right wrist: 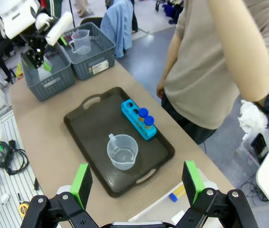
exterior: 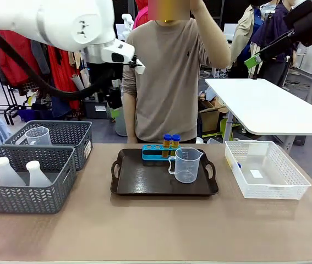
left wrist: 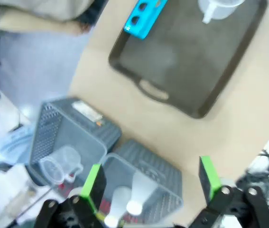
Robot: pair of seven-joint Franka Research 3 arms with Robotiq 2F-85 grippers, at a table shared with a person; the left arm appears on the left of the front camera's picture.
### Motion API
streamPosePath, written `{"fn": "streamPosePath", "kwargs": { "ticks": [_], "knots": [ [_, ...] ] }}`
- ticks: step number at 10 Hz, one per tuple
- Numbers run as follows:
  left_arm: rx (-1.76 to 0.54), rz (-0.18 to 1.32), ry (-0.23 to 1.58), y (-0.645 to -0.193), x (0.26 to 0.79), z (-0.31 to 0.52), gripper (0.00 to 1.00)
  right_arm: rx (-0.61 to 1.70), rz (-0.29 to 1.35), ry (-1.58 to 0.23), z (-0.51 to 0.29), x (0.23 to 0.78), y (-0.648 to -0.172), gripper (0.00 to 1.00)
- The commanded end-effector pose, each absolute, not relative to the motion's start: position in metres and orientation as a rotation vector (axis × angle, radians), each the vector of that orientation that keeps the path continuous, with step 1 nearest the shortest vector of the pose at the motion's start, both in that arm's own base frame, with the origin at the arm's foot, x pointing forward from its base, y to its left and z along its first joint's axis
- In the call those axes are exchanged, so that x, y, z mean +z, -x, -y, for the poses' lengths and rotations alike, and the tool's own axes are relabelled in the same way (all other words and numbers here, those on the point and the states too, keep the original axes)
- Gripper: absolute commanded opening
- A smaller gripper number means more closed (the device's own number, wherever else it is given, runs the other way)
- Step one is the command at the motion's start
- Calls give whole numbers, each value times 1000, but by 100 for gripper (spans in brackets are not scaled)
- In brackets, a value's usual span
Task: Prepare the laboratory tools.
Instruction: Pick up one Small flask and place it on the Handle tray.
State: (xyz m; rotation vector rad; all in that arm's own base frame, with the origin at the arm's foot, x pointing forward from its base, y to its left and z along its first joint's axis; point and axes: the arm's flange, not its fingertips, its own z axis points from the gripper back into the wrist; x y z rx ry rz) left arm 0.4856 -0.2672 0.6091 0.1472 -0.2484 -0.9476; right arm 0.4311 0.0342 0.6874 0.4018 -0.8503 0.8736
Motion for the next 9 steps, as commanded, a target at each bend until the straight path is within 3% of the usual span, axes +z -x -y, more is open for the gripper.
{"fn": "streamPosePath", "kwargs": {
  "ticks": [1,3,9],
  "knots": [
    [-766,299,-195,-463,612,240,100,876,859,-413,-35,687,-431,100],
    [-674,325,-180,-458,618,222,100,876,859,-413,-35,687,-431,100],
    [-716,296,-158,-465,624,227,100,876,859,-413,-35,687,-431,100]
  ]
}}
